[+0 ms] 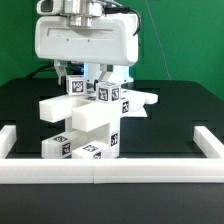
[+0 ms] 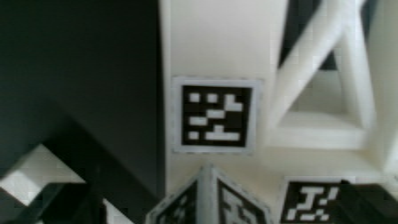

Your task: Assemble chair

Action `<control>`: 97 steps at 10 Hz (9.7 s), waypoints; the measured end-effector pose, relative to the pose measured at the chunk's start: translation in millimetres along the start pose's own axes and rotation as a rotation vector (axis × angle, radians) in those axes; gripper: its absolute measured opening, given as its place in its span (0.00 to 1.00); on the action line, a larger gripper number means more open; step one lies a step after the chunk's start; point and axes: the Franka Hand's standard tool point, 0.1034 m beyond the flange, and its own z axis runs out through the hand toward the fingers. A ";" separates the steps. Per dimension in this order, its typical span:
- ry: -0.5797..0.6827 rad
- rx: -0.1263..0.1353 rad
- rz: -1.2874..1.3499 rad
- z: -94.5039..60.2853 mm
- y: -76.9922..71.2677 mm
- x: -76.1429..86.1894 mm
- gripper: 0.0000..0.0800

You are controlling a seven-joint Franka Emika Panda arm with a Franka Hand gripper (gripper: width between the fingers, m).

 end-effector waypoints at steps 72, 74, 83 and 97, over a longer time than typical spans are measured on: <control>-0.250 0.065 -0.411 -14.9 25.5 17.4 0.81; -0.184 0.052 -0.565 -8.9 24.4 21.3 0.81; -0.185 0.057 -0.604 -9.0 21.0 20.9 0.56; -0.191 -0.014 0.153 -8.7 19.0 19.9 0.36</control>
Offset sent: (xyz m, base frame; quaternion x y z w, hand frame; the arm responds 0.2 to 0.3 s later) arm 0.0026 0.0017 0.0037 0.0037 -0.0007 -0.2073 0.9783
